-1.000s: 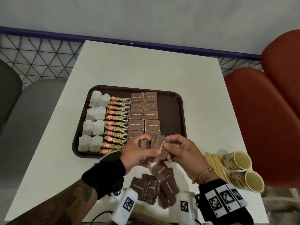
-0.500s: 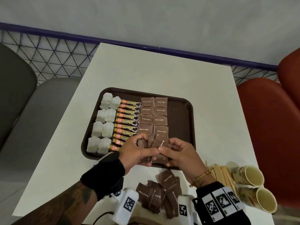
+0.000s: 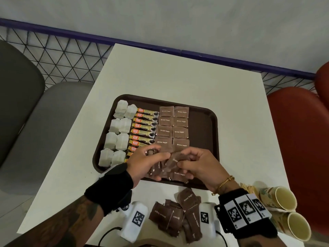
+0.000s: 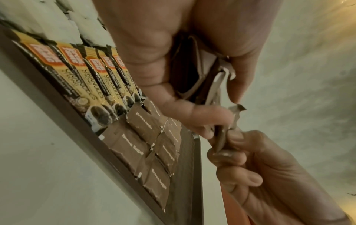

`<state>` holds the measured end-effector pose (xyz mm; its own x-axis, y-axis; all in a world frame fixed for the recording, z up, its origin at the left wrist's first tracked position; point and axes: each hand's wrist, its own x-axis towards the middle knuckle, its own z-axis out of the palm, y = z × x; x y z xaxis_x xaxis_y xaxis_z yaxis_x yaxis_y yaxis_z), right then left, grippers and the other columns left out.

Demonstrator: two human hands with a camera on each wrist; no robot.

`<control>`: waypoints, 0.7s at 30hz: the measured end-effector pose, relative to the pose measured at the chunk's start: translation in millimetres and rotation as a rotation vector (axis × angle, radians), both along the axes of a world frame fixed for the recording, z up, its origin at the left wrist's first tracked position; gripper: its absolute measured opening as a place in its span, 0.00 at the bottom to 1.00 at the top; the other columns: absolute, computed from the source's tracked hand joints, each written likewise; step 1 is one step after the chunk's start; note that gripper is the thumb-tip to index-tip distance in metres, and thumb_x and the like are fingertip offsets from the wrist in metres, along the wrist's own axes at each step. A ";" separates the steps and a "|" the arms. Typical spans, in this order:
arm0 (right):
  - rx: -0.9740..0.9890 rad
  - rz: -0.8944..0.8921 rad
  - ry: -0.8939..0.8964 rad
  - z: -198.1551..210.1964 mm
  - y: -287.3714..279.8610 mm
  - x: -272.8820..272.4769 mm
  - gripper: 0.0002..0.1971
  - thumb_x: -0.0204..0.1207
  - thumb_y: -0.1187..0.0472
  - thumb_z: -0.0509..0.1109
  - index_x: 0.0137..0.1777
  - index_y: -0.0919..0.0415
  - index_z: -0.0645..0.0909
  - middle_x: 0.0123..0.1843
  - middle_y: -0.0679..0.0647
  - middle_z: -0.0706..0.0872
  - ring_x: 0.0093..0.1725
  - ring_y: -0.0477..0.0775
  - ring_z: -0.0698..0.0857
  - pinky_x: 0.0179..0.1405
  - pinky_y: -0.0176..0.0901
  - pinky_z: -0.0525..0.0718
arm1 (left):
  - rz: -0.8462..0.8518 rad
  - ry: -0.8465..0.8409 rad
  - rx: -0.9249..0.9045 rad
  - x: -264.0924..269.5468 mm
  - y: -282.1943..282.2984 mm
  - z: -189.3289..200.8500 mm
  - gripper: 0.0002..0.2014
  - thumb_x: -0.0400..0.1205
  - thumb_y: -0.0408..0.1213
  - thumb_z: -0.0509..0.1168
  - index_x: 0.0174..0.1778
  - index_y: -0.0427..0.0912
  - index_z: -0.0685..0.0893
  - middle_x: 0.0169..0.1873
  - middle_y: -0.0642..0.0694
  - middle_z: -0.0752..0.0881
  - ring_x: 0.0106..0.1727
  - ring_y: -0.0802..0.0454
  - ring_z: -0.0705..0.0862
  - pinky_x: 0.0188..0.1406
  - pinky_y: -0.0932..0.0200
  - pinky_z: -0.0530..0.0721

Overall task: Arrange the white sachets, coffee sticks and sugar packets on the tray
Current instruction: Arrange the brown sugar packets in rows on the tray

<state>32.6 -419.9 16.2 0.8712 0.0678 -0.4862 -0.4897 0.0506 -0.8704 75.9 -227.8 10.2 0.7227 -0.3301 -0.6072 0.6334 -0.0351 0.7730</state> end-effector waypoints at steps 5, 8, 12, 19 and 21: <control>-0.029 0.030 0.064 -8.1 7.9 5.1 0.02 0.73 0.71 0.76 0.44 0.70 0.87 0.27 0.58 0.81 0.23 0.51 0.71 0.19 0.37 0.69 | -0.062 -0.044 0.074 -2.2 3.6 -5.6 0.19 0.70 0.39 0.80 0.55 0.46 0.86 0.46 0.38 0.91 0.32 0.47 0.90 0.23 0.58 0.84; -0.029 0.005 0.077 -10.4 12.9 0.3 0.04 0.71 0.65 0.80 0.40 0.64 0.87 0.34 0.58 0.88 0.29 0.52 0.82 0.23 0.37 0.77 | -0.019 0.015 0.055 -3.9 7.4 -11.7 0.18 0.71 0.38 0.79 0.55 0.41 0.85 0.44 0.38 0.91 0.33 0.45 0.90 0.24 0.58 0.83; -0.026 -0.041 0.095 -18.0 17.0 -9.6 0.08 0.71 0.65 0.80 0.33 0.55 0.86 0.43 0.57 0.90 0.39 0.51 0.87 0.29 0.38 0.85 | 0.027 0.092 -0.014 -8.5 10.2 -17.0 0.13 0.73 0.37 0.77 0.49 0.39 0.85 0.40 0.38 0.90 0.36 0.43 0.87 0.26 0.58 0.82; 0.096 -0.188 0.138 -22.1 11.5 -11.7 0.06 0.75 0.66 0.75 0.49 0.69 0.88 0.44 0.60 0.90 0.40 0.53 0.88 0.29 0.40 0.87 | 0.048 0.138 -0.004 -5.3 3.8 -17.0 0.07 0.75 0.37 0.76 0.48 0.45 0.88 0.38 0.38 0.89 0.34 0.45 0.87 0.25 0.58 0.83; 0.064 -0.176 0.142 -22.3 8.5 -11.9 0.08 0.76 0.64 0.75 0.48 0.71 0.88 0.42 0.59 0.88 0.40 0.53 0.87 0.30 0.42 0.86 | 0.049 0.114 0.018 -3.2 4.1 -17.5 0.09 0.75 0.38 0.76 0.50 0.44 0.88 0.40 0.38 0.89 0.34 0.46 0.87 0.25 0.58 0.83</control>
